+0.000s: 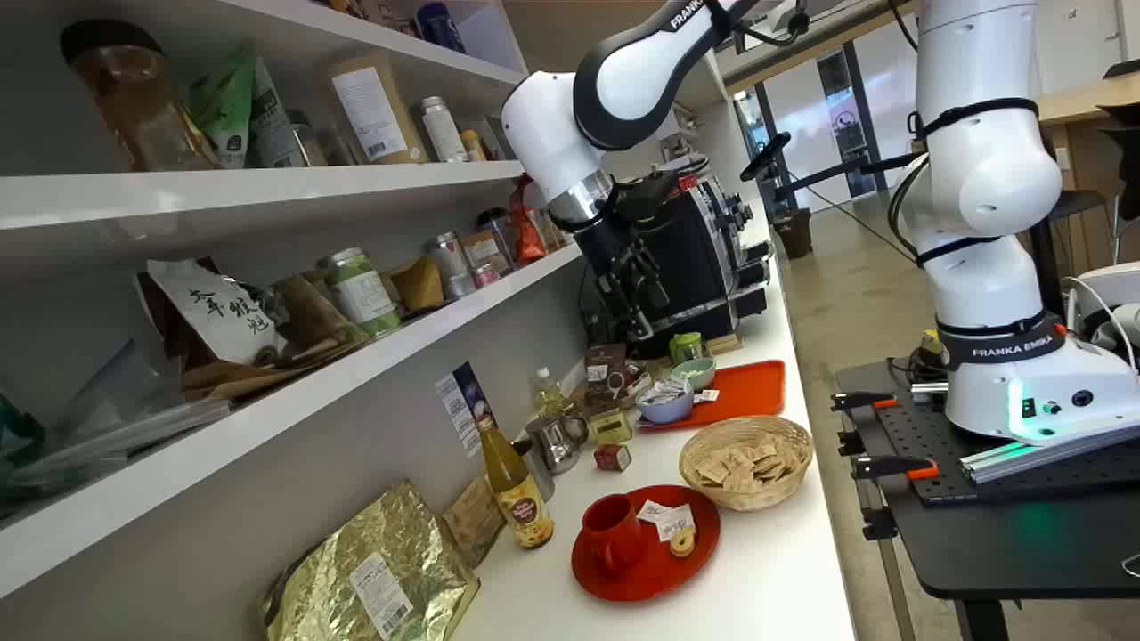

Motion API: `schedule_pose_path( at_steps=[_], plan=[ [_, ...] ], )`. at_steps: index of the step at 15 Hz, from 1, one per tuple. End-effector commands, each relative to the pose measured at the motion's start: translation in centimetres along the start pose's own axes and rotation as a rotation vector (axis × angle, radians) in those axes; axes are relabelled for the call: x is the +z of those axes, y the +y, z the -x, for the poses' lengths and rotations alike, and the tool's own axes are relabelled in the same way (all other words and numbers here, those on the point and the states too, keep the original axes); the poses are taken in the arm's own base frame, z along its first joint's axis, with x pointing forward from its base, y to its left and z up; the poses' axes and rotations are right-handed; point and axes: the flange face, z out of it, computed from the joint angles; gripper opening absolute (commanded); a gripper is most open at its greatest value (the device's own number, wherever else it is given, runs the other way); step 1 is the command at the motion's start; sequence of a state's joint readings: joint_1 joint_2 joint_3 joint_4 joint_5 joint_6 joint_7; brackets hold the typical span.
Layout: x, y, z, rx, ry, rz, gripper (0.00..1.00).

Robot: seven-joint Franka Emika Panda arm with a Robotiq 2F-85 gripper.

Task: Take the orange packet off the shelf

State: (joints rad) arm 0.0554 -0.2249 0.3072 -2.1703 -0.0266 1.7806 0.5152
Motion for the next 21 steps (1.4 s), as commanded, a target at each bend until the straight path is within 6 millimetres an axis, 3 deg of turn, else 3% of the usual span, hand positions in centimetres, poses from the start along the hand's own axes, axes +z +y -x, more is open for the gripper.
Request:
schedule_pose_path(
  at_steps=[1,11,13,18,21],
  plan=[
    [-0.1,0.0,0.0,0.0,0.0,0.0,1.0],
    [-0.1,0.0,0.0,0.0,0.0,0.0,1.0],
    [0.7,0.6,-0.8,0.032,0.009,0.016,1.0],
    [2.9,5.1,-3.2,0.202,0.079,0.087,1.0],
    [2.9,8.4,-5.1,0.307,0.145,0.1,1.0]
  ],
)
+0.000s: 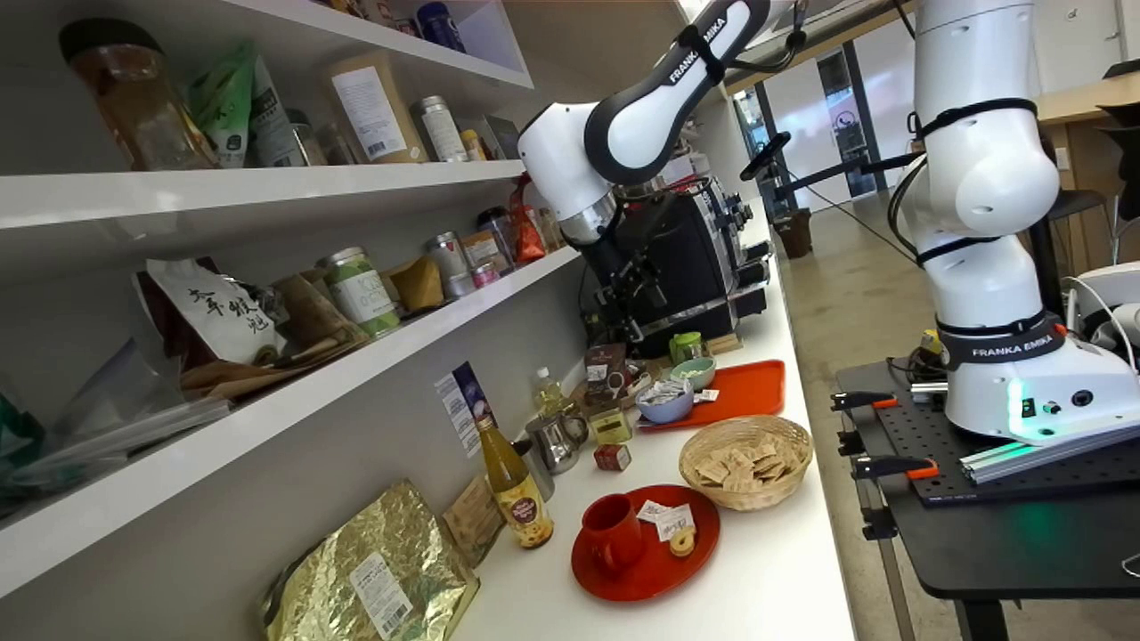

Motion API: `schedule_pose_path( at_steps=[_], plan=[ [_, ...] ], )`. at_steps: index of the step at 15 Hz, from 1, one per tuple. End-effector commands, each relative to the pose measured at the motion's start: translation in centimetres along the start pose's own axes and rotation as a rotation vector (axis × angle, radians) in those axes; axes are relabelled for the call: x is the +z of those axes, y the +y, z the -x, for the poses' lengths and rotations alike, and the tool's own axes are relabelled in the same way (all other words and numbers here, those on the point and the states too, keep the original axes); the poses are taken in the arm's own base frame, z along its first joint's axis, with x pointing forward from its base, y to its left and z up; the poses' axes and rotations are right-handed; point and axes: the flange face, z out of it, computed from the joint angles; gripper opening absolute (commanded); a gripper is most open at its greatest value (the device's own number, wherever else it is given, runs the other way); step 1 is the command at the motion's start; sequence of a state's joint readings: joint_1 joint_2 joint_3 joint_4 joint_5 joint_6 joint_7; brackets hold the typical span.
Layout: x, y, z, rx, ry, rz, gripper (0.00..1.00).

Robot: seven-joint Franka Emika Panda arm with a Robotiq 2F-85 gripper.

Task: Take the orange packet off the shelf

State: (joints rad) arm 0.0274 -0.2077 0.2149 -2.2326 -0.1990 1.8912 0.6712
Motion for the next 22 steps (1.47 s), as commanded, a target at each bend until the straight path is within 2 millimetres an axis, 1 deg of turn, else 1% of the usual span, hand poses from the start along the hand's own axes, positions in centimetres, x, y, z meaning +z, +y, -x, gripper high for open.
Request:
schedule_pose_path(
  at_steps=[1,2,4,7,9,14,16,20,22],
  plan=[
    [-0.2,3.5,-2.8,0.138,0.086,0.007,1.0],
    [-0.3,4.3,-3.5,0.167,0.105,0.012,1.0],
    [-1.3,6.4,-4.7,0.224,0.165,0.012,1.0],
    [-3.3,8.7,-6.2,0.268,0.278,0.036,1.0],
    [-4.8,9.7,-7.1,0.283,0.362,0.065,1.0],
    [-7.8,10.9,-9.2,0.291,0.547,0.13,1.0],
    [-9.0,11.6,-10.0,0.31,0.617,0.148,1.0],
    [-11.3,14.4,-11.5,0.379,0.725,0.175,1.0],
    [-12.0,16.2,-12.4,0.414,0.747,0.183,1.0]
  ],
)
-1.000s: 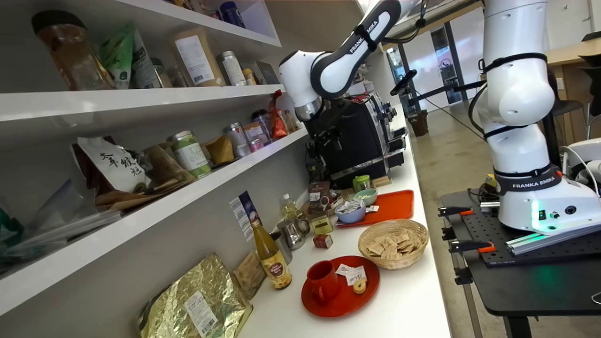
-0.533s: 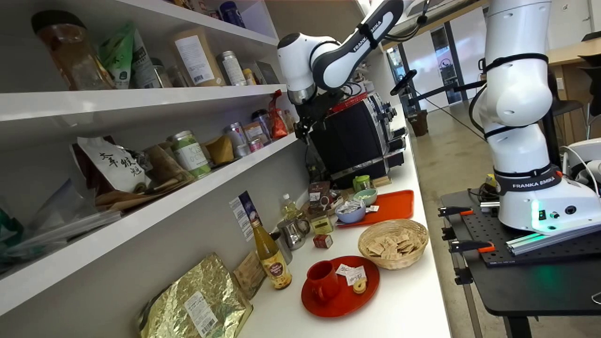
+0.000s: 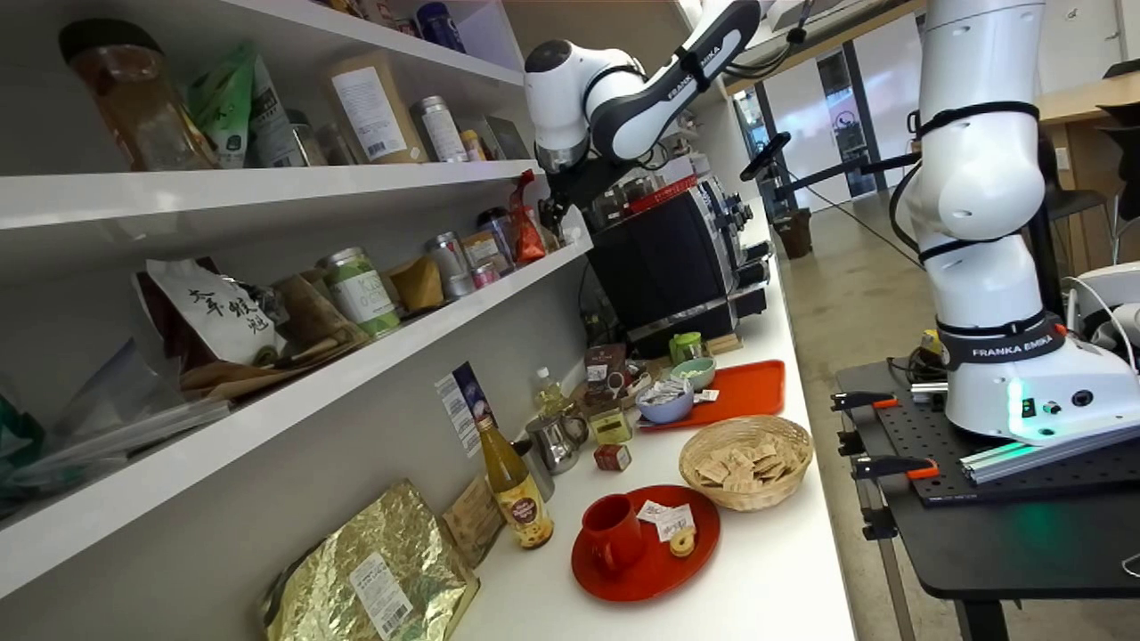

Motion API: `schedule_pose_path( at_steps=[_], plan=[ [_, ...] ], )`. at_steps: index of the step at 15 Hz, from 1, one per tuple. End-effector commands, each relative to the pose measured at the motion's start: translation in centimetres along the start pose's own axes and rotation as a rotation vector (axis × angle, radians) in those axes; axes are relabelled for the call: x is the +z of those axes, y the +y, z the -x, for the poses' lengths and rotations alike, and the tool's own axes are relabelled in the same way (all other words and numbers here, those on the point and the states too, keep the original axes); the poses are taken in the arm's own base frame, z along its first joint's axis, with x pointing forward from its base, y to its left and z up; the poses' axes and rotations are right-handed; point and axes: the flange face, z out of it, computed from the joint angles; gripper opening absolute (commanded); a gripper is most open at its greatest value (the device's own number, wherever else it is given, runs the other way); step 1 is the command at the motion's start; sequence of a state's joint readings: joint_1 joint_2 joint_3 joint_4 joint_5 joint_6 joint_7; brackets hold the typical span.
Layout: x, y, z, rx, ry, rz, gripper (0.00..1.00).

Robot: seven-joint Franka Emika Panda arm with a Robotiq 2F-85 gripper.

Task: Take the orange packet off the shelf

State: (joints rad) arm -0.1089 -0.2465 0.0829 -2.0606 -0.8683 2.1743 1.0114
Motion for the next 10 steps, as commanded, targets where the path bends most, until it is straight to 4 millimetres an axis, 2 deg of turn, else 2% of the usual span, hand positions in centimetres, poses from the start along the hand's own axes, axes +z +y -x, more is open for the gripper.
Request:
schedule_pose_path(
  at_steps=[1,6,10],
  plan=[
    [1.1,1.7,-3.2,0.061,0.048,0.018,1.0],
    [4.7,3.7,-6.4,0.092,0.047,0.015,1.0],
    [8.7,4.0,-9.5,0.076,0.055,-0.043,1.0]
  ],
)
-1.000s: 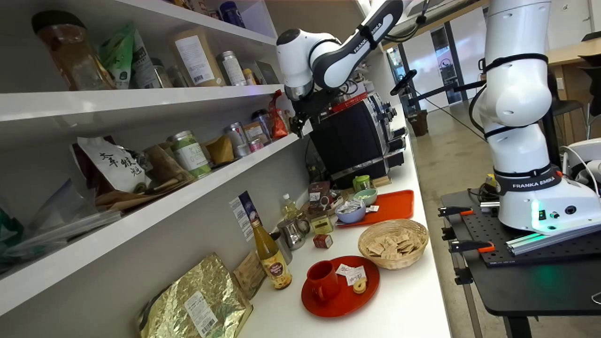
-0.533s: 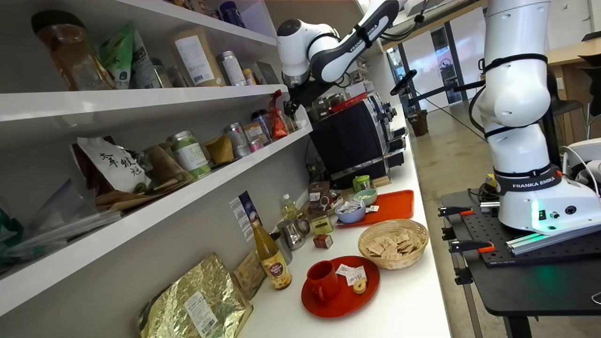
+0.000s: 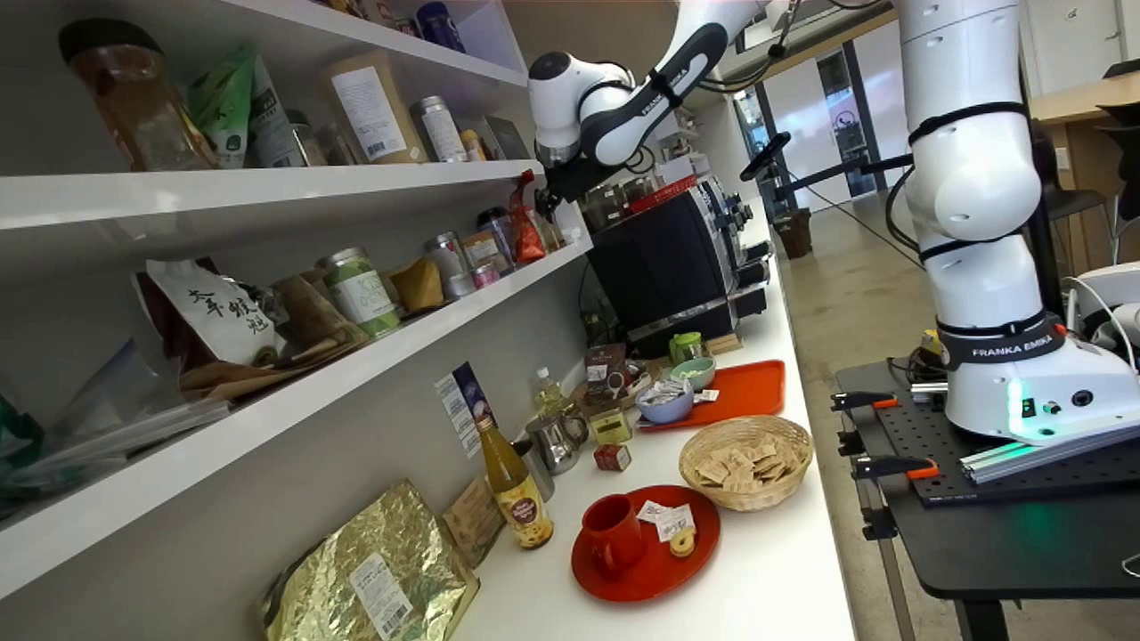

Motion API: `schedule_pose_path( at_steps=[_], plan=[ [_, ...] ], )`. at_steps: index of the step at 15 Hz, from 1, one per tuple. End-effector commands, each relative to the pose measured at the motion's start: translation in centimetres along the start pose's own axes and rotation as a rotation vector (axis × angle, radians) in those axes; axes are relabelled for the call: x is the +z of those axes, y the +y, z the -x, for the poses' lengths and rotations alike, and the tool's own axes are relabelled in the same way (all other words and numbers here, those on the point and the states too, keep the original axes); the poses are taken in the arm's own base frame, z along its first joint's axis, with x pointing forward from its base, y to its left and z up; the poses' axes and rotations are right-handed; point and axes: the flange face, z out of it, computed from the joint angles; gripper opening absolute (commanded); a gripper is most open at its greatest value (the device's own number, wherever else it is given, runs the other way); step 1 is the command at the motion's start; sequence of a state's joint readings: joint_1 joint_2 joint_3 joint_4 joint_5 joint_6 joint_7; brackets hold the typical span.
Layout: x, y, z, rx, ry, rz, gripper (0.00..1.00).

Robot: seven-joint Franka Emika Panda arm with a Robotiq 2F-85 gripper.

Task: Take the orange packet off the shelf

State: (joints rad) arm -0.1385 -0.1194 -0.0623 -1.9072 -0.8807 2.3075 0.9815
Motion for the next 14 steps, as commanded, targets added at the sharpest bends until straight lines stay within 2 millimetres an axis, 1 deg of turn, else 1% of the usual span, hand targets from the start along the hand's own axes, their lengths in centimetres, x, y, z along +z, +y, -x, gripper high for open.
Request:
schedule_pose_path(
  at_steps=[1,3,7,8,12,14],
  plan=[
    [3.9,-0.9,-3.4,-0.033,0.011,-0.057,1.0],
    [5.6,-1.4,-4.9,-0.053,0.008,-0.088,1.0],
    [8.3,-2.5,-7.5,-0.084,0.004,-0.131,1.0],
    [8.6,-2.9,-8.0,-0.095,0.001,-0.15,1.0],
    [8.2,-4.9,-9.5,-0.137,0.003,-0.24,1.0],
    [8.0,-5.0,-10.1,-0.15,0.002,-0.264,1.0]
  ],
)
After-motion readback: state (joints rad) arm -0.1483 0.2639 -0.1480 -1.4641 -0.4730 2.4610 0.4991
